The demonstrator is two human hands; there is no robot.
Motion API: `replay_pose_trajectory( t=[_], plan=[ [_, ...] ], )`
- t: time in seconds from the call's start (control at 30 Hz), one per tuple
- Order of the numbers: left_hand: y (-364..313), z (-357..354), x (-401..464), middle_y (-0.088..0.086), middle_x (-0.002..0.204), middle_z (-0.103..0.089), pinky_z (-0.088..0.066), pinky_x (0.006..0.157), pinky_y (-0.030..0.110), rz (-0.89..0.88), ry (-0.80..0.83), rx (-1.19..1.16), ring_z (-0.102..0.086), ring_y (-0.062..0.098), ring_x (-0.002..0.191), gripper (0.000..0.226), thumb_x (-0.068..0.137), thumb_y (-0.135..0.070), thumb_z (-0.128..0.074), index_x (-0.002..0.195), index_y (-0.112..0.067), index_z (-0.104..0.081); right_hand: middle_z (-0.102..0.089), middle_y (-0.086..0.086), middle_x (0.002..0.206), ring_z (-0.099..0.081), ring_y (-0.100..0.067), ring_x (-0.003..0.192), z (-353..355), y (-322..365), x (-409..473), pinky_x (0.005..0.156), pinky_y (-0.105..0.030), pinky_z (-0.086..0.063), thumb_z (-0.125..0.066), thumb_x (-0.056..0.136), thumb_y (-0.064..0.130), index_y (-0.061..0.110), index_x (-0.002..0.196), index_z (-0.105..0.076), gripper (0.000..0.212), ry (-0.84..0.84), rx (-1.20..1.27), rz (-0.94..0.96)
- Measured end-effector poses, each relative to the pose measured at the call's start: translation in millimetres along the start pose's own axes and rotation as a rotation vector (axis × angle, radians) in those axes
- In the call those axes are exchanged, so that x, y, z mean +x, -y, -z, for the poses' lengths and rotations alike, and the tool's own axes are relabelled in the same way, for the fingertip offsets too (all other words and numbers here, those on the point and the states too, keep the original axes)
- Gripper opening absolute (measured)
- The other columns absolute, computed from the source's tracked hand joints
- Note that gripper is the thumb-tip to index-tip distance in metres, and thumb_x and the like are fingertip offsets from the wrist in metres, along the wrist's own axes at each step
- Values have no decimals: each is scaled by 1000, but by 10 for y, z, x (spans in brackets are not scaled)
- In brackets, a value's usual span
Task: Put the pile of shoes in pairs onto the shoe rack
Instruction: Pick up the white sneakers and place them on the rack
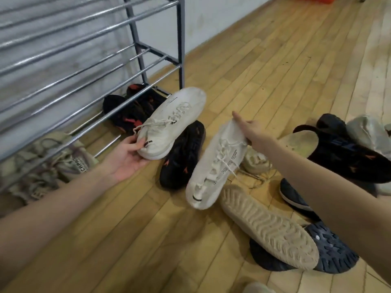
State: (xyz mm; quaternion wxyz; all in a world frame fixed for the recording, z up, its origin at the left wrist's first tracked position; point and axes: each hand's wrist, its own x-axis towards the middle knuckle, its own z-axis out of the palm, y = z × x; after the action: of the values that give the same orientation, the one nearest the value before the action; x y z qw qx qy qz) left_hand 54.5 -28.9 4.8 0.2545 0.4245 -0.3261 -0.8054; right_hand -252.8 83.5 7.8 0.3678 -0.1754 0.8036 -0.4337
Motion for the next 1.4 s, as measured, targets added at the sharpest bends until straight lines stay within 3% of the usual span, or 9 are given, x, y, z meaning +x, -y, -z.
replay_pose_trajectory(
  t=[0.13, 0.27, 0.47, 0.6, 0.73, 0.87, 1.13, 1.3, 1.4],
  plan=[
    [43, 122, -118, 10, 136, -56, -52, 90, 46, 12, 15, -46, -56, 25, 122, 57, 84, -6, -55, 139, -8, -41, -57, -6, 81, -55, -17, 67, -336, -97, 42, 56, -25, -44, -58, 79, 69, 5, 99, -60, 68, 117, 13, -21],
    [4, 184, -238, 9, 133, -58, -59, 81, 42, 13, 30, -81, -61, 24, 116, 58, 80, -7, -57, 137, -8, -43, -59, -26, 126, -61, -38, 112, -502, -320, 75, 96, -51, -51, -69, 52, 79, -9, 122, -56, 113, 209, 92, -48],
    [-102, 92, -392, 7, 114, -69, -60, 78, 39, -11, 68, -130, -71, 21, 97, 43, 76, -5, -56, 119, -11, -54, -61, -3, 87, -61, -18, 77, -455, -343, -28, 79, -40, -53, -53, 96, 23, 3, 115, -53, 27, 106, 24, 43],
    [-240, 8, -453, 9, 130, -60, -58, 83, 40, -32, 90, -101, -61, 24, 115, 55, 80, -5, -55, 133, -13, -46, -62, -12, 111, -63, -28, 98, -391, -82, -36, 88, -46, -55, -49, 97, 27, 3, 124, -50, 36, -19, 142, 46],
    [-429, -67, -486, 9, 124, -64, -59, 79, 39, -71, 53, -162, -69, 24, 104, 57, 78, -9, -58, 134, -11, -49, -59, -11, 91, -61, -25, 78, -405, 294, -13, 62, -37, -52, -47, 96, 15, -2, 114, -50, 25, -97, 341, 58],
    [-601, 2, -523, 12, 107, -73, -60, 75, 43, -104, -7, -320, -72, 27, 94, 42, 76, -6, -58, 118, -6, -60, -53, -9, 99, -55, -25, 87, -488, 557, 4, 69, -35, -51, -43, 94, 10, 0, 126, -44, 34, -188, 503, 48],
    [-762, 226, -651, 20, 118, -64, -40, 105, 51, -139, -167, -452, -58, 35, 115, 20, 90, 0, -50, 109, 2, -57, -58, -10, 104, -62, -24, 92, -975, 1315, 6, 83, -41, -55, -57, 95, 26, 6, 103, -48, 23, -25, 524, 249],
    [-953, 210, -669, 18, 114, -64, -46, 94, 51, -178, -202, -471, -62, 32, 103, 15, 91, 0, -52, 105, 0, -58, -63, -12, 111, -66, -27, 95, -1550, 1756, 213, 82, -45, -58, -65, 88, 36, 4, 123, -49, 50, 114, 441, 232],
    [-1088, 170, -589, 18, 109, -65, -46, 97, 50, -190, -244, -477, -61, 32, 109, 21, 90, 1, -55, 111, 0, -56, -65, -9, 89, -66, -23, 79, -1767, 1913, 307, 78, -42, -59, -66, 87, 38, 6, 93, -56, 35, 101, 414, 246]
  ],
)
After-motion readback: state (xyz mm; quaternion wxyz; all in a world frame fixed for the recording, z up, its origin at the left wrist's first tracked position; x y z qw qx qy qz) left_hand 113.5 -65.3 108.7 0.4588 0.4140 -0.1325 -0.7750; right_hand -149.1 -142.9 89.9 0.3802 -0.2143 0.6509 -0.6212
